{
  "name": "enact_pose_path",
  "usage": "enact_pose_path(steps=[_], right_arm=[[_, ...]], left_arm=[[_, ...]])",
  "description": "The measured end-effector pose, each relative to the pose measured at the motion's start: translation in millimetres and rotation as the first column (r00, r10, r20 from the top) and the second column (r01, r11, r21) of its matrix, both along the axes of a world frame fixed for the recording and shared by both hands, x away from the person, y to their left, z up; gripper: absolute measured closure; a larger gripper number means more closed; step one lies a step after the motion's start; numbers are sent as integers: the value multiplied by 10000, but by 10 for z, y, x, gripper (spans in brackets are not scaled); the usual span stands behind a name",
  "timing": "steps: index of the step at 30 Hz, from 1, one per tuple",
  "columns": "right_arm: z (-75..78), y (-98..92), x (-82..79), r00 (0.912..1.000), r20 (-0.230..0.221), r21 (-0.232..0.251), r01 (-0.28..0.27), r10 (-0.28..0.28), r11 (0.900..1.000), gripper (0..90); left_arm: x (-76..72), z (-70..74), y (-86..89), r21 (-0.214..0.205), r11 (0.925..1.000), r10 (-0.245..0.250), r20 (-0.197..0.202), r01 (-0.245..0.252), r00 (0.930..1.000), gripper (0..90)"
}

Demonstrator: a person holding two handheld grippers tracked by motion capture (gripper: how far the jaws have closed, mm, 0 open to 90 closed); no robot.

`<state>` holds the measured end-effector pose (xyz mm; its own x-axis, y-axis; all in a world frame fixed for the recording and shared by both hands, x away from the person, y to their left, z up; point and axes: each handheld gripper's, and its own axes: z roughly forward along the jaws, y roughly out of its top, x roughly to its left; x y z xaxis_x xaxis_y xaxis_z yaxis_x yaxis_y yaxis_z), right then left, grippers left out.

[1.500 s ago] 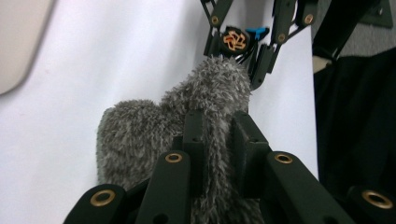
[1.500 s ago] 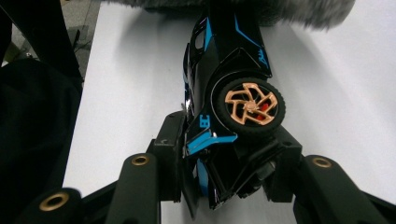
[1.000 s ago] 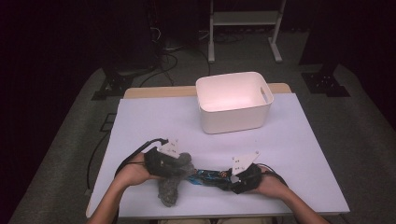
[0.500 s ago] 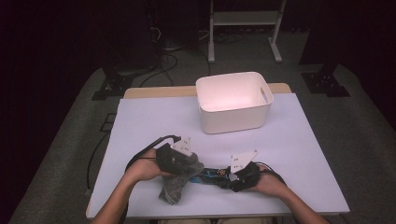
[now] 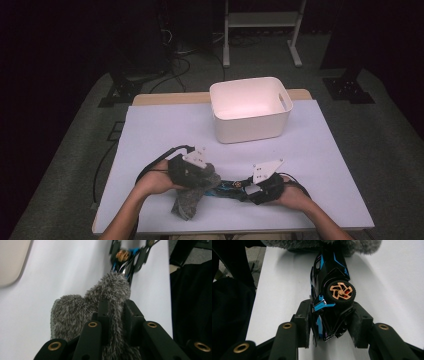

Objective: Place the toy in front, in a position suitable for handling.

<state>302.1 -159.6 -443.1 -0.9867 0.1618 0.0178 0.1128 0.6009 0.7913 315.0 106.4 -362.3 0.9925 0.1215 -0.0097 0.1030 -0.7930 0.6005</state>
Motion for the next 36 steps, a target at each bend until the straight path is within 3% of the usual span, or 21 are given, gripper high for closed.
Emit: enact_pose_path(steps=[5,6,8,15,20,23,28,36], right_arm=[[0,3,-8,10000,69,-16,9,-9,10000,566],[-1,3,-11,10000,82,-13,36,-36,10000,565],[-1,0,-11,10000,73,-3,46,-46,10000,565],[6,1,-17,9999,109,-76,9,-8,10000,567],[5,-10,-10,10000,19,-51,49,-49,10000,559],[-1,-46,-9,9998,6,-105,188,-188,9998,524],[5,-99,-25,9999,-20,-65,170,-170,9998,569],[4,-84,-31,9998,-40,-56,184,-185,9998,573]], left_arm=[[-1,-15,-224,364,9985,-424,202,416,9989,773],[-1,-56,-303,642,9963,-583,281,564,9979,772],[8,-47,-289,663,9958,-656,289,636,9974,773],[53,-60,-58,155,9997,-187,-76,188,9998,772],[48,-65,-31,90,9999,-132,-41,132,9999,772],[51,-61,-42,131,9998,-138,-22,138,9999,771],[42,-56,-79,185,9997,-153,-37,154,9999,768],[56,-52,-351,200,9974,-686,-97,688,9976,769]])
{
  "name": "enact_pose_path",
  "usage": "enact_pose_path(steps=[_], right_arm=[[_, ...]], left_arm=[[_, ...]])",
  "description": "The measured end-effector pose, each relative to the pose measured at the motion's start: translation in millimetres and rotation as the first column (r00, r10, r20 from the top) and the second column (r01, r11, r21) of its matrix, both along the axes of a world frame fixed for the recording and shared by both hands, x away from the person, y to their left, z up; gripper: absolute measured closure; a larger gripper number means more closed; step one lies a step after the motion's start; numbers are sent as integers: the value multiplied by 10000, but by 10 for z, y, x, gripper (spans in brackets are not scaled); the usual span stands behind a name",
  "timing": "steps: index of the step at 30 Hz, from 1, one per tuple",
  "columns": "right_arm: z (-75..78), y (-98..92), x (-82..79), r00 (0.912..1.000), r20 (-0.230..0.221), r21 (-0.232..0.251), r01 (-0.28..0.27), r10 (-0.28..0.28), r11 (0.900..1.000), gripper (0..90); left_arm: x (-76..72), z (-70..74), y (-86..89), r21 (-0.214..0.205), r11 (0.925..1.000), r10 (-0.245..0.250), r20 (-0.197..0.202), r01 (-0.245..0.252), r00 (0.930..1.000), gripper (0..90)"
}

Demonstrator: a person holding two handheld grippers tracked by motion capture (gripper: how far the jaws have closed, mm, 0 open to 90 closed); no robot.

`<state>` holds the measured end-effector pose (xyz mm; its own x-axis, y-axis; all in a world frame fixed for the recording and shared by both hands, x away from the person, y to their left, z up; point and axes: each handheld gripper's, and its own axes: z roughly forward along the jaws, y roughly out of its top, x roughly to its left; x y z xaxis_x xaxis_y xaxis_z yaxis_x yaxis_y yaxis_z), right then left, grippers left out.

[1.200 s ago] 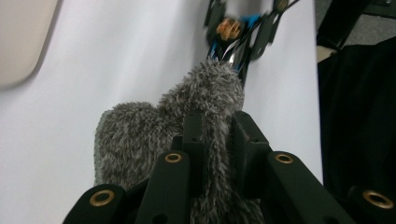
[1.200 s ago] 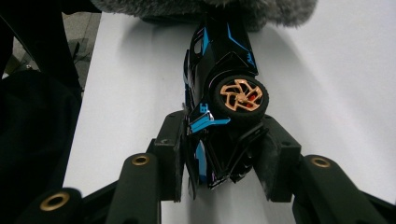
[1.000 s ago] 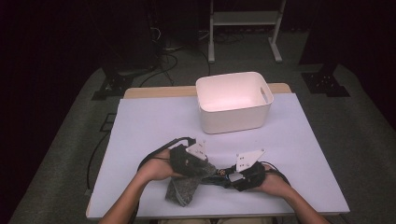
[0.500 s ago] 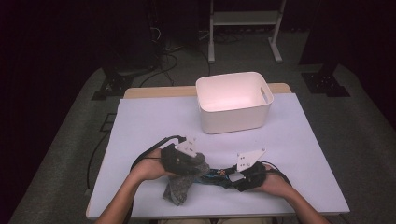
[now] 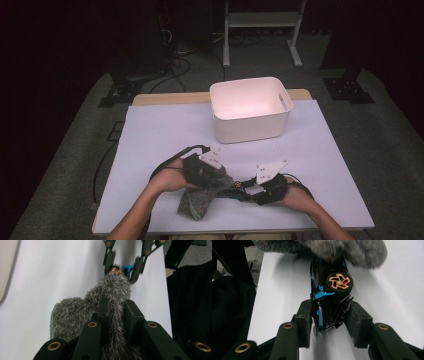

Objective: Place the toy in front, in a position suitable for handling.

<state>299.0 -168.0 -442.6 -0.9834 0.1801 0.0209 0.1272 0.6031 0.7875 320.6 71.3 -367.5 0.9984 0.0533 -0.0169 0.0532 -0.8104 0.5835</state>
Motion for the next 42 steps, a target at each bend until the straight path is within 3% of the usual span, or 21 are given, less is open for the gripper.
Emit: enact_pose_path(steps=[1,6,15,25,30,33,40,42], right_arm=[[-6,2,-1,10000,7,56,29,-29,10000,572],[-17,-3,3,9999,-82,165,86,-84,9998,572],[-17,4,6,9999,-107,172,83,-81,9998,572],[-21,11,6,9998,-142,214,106,-103,9997,571],[-19,15,2,9999,-64,176,127,-126,9998,571],[-18,16,1,9999,-50,165,141,-140,9998,571],[-16,17,2,9999,-45,145,119,-118,9998,571],[-15,17,2,9999,-67,141,128,-127,9998,571]], left_arm=[[3,-4,-113,54,9997,-243,23,243,9997,769],[-12,-29,-364,164,9976,-672,-38,673,9977,768],[34,-35,-289,-150,9981,-602,-298,598,9977,769],[19,-76,-405,-485,9951,-890,-515,865,9947,768],[23,-45,-285,-238,9978,-627,-211,622,9978,768],[42,-21,-108,12,9997,-226,-10,226,9997,767],[84,10,336,-101,9972,740,-113,-741,9972,767],[87,10,386,-95,9961,873,-149,-875,9961,767]])
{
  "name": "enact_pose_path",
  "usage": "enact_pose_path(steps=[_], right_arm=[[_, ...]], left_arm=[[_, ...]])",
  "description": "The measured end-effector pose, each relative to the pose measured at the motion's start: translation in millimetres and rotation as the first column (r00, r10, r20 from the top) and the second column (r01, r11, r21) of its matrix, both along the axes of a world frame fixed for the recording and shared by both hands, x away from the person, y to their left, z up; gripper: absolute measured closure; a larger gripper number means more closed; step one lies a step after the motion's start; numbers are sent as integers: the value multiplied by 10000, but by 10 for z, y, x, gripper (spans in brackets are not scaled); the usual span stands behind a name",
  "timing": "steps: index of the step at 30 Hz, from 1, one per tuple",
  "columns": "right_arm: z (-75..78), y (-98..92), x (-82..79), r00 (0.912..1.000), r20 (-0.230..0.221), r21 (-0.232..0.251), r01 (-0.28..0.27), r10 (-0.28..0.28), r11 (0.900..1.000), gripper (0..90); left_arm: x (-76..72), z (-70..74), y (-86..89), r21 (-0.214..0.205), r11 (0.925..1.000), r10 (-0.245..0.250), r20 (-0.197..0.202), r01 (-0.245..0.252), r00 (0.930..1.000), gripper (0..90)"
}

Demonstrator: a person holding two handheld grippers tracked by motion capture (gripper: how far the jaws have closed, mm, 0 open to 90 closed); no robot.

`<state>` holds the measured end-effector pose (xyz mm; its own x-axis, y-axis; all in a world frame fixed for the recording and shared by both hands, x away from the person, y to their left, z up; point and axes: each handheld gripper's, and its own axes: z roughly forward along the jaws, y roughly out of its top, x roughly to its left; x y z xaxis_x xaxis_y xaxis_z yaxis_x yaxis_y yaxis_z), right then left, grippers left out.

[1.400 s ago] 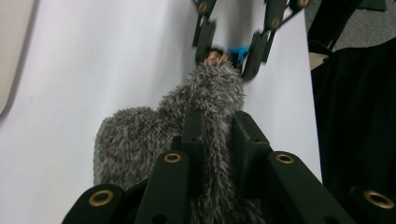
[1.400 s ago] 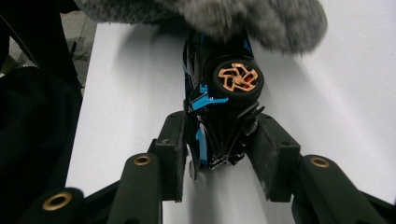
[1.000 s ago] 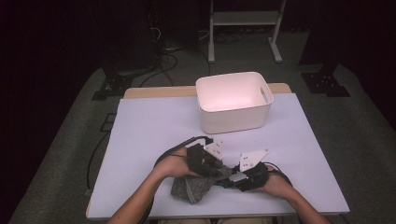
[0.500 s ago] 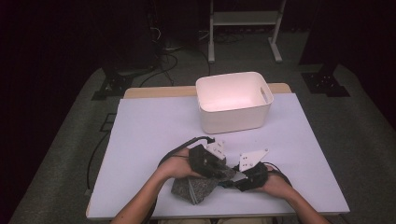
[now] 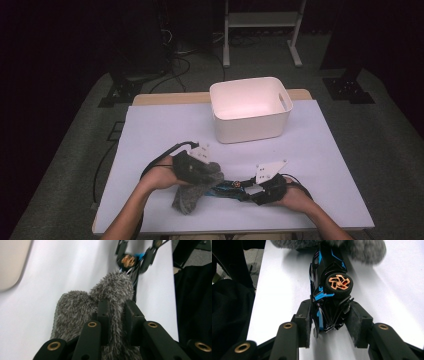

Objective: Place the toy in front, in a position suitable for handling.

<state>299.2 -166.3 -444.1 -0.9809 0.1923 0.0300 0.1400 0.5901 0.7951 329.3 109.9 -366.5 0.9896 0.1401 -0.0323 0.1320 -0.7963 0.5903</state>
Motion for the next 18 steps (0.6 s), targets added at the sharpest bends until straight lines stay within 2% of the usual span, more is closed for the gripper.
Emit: enact_pose_path(steps=[2,4,8,10,18], right_arm=[[-1,1,0,10000,15,-6,-11,11,10000,571],[1,3,0,10000,13,-23,-25,25,10000,571],[13,15,8,10000,20,-112,-70,70,9999,563],[18,24,23,9999,-122,-68,-19,18,10000,512],[20,157,103,9993,-284,-137,-253,249,9996,510]], left_arm=[[-4,-12,98,-123,9997,191,-90,-192,9998,766],[-6,-25,111,-183,9997,166,-142,-168,9998,767],[-3,-47,66,-144,9999,83,-182,-85,9998,767],[2,-48,44,-111,9999,53,-188,-55,9998,767],[21,-48,51,-143,9998,154,-325,-159,9994,768]])
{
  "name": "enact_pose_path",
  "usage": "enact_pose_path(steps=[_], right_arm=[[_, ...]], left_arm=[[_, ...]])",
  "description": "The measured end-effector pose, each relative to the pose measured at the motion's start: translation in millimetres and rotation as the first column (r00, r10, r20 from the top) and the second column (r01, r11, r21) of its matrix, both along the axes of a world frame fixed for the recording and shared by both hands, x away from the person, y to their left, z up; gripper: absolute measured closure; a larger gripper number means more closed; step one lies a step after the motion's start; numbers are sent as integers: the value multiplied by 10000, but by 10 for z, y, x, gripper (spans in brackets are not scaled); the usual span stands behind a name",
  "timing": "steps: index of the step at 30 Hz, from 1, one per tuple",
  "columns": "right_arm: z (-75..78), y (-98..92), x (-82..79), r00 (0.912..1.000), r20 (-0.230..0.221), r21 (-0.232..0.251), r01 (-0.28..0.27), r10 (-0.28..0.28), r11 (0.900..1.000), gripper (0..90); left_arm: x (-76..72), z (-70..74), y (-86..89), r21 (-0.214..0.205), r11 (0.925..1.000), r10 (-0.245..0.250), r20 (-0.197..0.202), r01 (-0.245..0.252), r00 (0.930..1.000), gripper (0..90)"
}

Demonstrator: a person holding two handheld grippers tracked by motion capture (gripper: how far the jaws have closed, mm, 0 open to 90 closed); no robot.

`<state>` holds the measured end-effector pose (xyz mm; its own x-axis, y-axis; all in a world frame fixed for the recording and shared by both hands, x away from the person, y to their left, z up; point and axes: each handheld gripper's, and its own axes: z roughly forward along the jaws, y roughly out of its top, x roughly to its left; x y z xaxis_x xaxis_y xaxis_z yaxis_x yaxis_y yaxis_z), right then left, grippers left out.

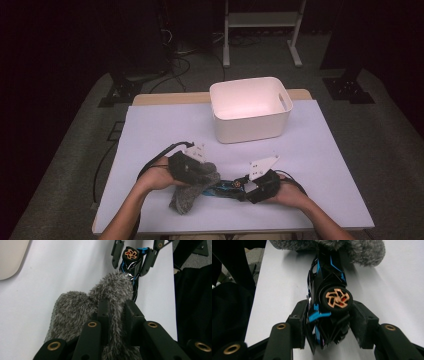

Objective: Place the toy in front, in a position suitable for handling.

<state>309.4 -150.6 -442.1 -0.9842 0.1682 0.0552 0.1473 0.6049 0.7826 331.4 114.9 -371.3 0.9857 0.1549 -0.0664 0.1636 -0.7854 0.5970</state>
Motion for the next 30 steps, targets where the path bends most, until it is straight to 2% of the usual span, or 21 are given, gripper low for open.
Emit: enact_pose_path(steps=[2,8,12,16,19,22,25,26,30], right_arm=[[2,25,13,9998,-100,17,-190,190,9998,561],[34,51,87,9985,-29,-311,-554,553,9980,565],[61,66,156,9978,221,-515,-606,618,9968,564],[89,40,268,9987,301,-653,-399,419,9971,561],[82,6,338,9998,19,-583,-193,195,9981,559],[70,-6,321,10000,-45,-440,-4,2,9990,555],[67,-16,316,9997,-201,-281,111,-117,9995,520],[74,-21,316,9992,-390,-233,122,-131,9997,501],[127,-21,287,9981,-583,-185,193,-204,9996,454]], left_arm=[[13,6,0,29,10000,18,21,-18,10000,768],[25,22,-2,41,10000,24,-7,-24,10000,768],[49,49,-4,68,9999,133,74,-133,9999,767],[125,106,-44,104,9998,157,243,-160,9996,767],[172,102,-85,269,9996,125,248,-131,9996,767],[183,39,-116,323,9994,83,40,-84,10000,767],[170,1,-106,125,9999,103,-133,-101,9999,768],[163,-4,-94,68,9999,112,-185,-111,9998,768],[126,-10,-83,32,10000,38,-233,-37,9997,768]])
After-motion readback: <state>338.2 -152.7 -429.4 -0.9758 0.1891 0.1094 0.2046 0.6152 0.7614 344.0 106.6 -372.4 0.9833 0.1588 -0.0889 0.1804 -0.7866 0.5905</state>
